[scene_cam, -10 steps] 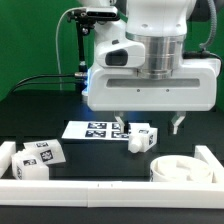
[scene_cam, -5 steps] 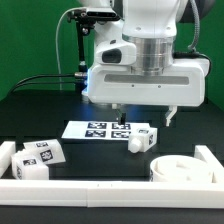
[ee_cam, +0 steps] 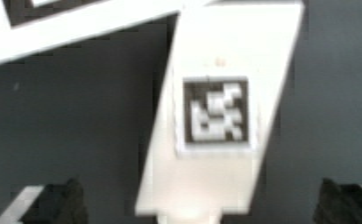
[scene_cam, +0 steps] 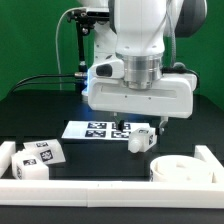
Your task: Assemble stool
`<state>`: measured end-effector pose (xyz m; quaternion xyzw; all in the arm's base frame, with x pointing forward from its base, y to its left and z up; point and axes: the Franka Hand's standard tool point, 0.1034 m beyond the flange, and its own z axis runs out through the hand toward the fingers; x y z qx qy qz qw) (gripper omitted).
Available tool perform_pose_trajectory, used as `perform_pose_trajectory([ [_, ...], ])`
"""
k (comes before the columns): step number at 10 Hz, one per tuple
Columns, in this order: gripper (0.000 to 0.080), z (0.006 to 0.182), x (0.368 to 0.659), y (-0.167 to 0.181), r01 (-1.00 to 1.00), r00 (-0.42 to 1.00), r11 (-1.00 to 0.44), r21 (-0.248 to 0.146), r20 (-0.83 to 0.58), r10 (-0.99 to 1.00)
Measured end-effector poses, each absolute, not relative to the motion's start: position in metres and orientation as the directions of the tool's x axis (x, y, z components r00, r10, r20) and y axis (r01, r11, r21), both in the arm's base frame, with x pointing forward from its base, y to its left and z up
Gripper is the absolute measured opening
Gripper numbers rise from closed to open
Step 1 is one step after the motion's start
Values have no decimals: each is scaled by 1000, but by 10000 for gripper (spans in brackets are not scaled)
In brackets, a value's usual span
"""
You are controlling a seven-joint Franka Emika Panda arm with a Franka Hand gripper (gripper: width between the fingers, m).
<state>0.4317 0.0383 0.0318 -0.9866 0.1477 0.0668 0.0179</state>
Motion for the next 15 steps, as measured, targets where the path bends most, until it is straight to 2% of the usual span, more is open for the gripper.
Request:
perform_pose_trajectory([
  [2, 649, 16, 421, 45, -312, 942, -950, -20, -139, -306],
  [4, 649, 9, 421, 57, -299, 945, -954, -18, -144, -293],
  [6, 392, 9, 421, 56, -264, 955, -964, -23, -143, -259],
  [7, 392, 9, 421, 56, -233, 963, -972, -27, -143, -227],
  [8, 315, 9, 421, 56, -170, 977, -985, -36, -141, -163],
  [9, 315, 9, 421, 56, -83, 986, -995, -47, -146, -75],
  [10, 315, 13, 427, 56, 94, 983, -993, -68, -150, 103],
  [12, 315, 14, 430, 58, 363, 920, -926, -100, -115, 373],
  [13, 315, 13, 428, 58, 428, 896, -899, -92, -92, 435],
  [15, 315, 13, 427, 55, 536, 834, -838, -103, -86, 544],
])
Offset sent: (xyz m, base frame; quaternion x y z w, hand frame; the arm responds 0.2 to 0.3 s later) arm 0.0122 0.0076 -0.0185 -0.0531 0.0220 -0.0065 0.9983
